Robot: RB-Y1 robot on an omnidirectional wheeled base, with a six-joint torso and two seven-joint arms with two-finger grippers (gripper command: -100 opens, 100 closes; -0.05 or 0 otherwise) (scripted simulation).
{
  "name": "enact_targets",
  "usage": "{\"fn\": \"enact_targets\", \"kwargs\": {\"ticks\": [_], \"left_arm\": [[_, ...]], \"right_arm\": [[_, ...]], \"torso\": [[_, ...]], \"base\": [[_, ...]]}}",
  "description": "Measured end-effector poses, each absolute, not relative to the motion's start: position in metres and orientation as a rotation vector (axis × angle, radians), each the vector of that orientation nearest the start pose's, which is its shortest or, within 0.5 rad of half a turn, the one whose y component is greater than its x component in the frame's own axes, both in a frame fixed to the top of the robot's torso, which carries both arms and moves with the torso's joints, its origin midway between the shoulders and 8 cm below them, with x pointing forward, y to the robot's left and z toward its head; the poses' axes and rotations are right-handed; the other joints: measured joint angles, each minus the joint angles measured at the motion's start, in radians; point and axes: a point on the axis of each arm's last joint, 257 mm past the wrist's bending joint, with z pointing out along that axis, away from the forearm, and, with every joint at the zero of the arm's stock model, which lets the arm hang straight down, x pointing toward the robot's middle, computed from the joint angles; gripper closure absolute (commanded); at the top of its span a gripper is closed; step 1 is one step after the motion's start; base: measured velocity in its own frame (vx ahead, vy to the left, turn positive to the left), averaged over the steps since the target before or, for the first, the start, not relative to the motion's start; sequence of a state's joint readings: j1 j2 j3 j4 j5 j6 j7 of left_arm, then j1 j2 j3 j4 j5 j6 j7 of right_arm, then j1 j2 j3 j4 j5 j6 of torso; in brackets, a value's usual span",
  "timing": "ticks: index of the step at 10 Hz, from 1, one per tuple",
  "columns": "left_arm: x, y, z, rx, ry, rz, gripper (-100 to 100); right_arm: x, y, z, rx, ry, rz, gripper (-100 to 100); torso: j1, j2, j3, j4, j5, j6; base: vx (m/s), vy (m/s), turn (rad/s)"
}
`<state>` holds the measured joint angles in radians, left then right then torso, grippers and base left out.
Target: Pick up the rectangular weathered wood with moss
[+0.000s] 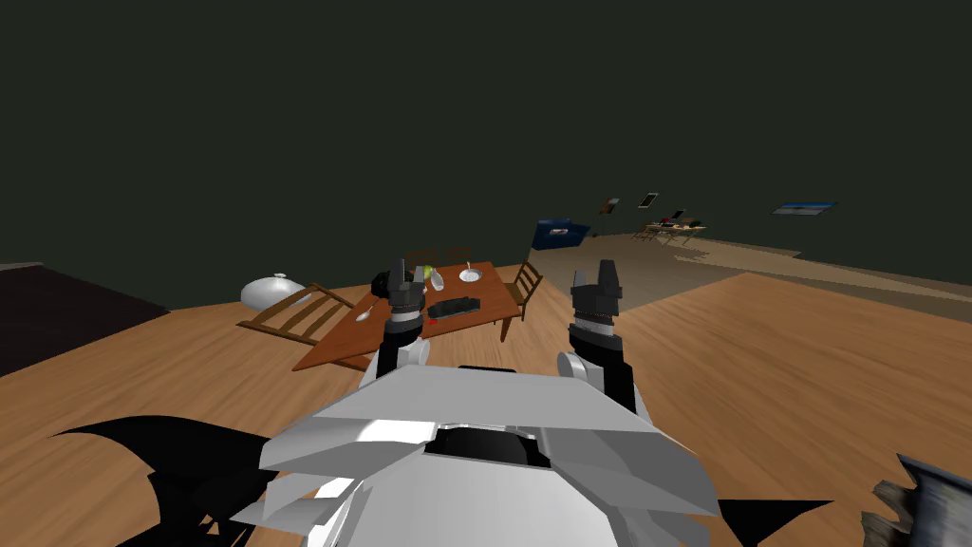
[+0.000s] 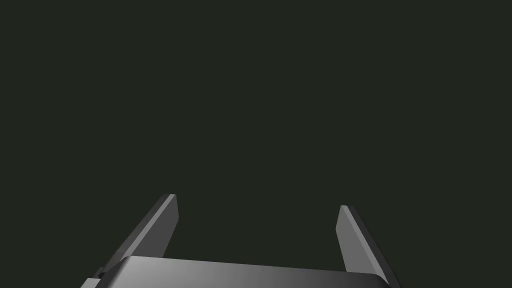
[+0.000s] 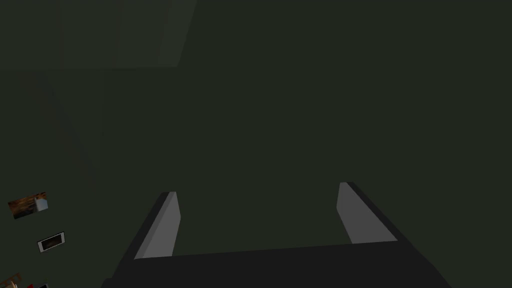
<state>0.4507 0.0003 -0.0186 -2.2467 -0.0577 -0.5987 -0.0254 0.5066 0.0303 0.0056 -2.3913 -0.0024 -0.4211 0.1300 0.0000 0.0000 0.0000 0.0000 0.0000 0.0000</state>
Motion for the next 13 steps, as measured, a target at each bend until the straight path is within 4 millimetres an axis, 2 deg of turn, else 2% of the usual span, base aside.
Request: {"fn": "enact_targets", "kwargs": {"ticks": [3, 4, 6, 13], "left_arm": [[0.356, 0.264, 0.026, -0.552, 0.650, -1.283, -100], [0.364, 0.268, 0.024, -0.562, 0.676, -1.273, -100], [0.384, 0.279, 0.004, -0.600, 0.744, -1.246, -100], [0.430, 0.309, -0.034, -0.719, 0.897, -1.164, -100]], "right_arm": [[0.333, -0.280, 0.057, 0.613, 0.598, 1.190, 0], [0.333, -0.280, 0.057, 0.613, 0.598, 1.190, 0], [0.333, -0.280, 0.057, 0.613, 0.598, 1.190, 0], [0.333, -0.280, 0.057, 0.613, 0.598, 1.190, 0]], "torso": [[0.001, 0.000, 0.000, 0.000, 0.000, 0.000], [0.001, 0.000, 0.000, 0.000, 0.000, 0.000], [0.001, 0.000, 0.000, 0.000, 0.000, 0.000], [0.001, -0.001, 0.000, 0.000, 0.000, 0.000]], "base": [[-0.003, 0.003, -0.104], [-0.003, 0.005, -0.135], [-0.001, 0.007, -0.096], [0.001, 0.005, -0.091]]}}
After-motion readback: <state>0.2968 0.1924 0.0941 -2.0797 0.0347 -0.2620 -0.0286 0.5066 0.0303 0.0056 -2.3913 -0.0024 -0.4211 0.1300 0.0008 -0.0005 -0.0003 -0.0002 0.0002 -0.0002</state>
